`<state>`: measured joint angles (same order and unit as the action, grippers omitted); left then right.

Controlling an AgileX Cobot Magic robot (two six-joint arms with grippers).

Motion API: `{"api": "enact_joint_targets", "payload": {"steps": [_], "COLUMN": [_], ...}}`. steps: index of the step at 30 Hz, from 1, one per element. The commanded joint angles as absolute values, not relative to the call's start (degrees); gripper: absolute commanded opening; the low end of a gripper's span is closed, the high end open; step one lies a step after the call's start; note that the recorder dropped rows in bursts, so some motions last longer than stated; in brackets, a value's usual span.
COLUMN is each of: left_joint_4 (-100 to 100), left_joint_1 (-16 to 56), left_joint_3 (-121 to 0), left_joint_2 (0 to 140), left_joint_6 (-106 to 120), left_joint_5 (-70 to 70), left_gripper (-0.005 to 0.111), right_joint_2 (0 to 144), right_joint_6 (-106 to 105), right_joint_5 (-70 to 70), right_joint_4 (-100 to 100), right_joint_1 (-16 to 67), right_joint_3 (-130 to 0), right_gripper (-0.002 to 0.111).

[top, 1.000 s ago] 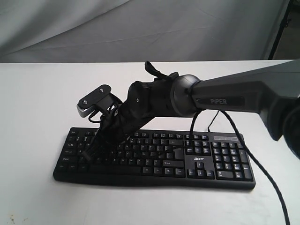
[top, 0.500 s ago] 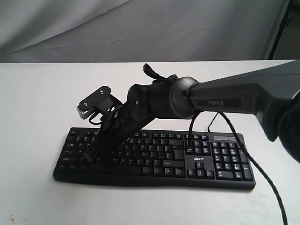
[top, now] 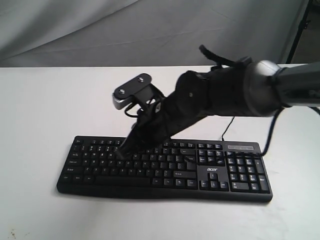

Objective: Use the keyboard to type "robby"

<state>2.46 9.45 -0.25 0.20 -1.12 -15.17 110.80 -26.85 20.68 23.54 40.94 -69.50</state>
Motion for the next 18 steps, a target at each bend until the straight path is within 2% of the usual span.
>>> {"api": "enact_joint_targets", "payload": {"steps": [1, 18], "left_joint_4": [2.7, 2.7], "left_joint_1": [9.8, 9.8], "left_joint_3": [0.0, 0.0], "left_joint_2": [0.0, 0.0], "left_joint_6": [-1.3, -1.3], "left_joint_5": [-14.8, -14.8], "left_gripper": [0.000, 0.000], "right_joint_2": [108.9, 113.1], "right_joint_6": [-26.5, -26.7], "right_joint_5": [17.6, 13.6], "right_joint_4": [24.1, 25.5], "right_joint_1": [39.3, 38.0], "right_joint_3": [-64.4, -63.8], "right_gripper": [0.000, 0.000]}}
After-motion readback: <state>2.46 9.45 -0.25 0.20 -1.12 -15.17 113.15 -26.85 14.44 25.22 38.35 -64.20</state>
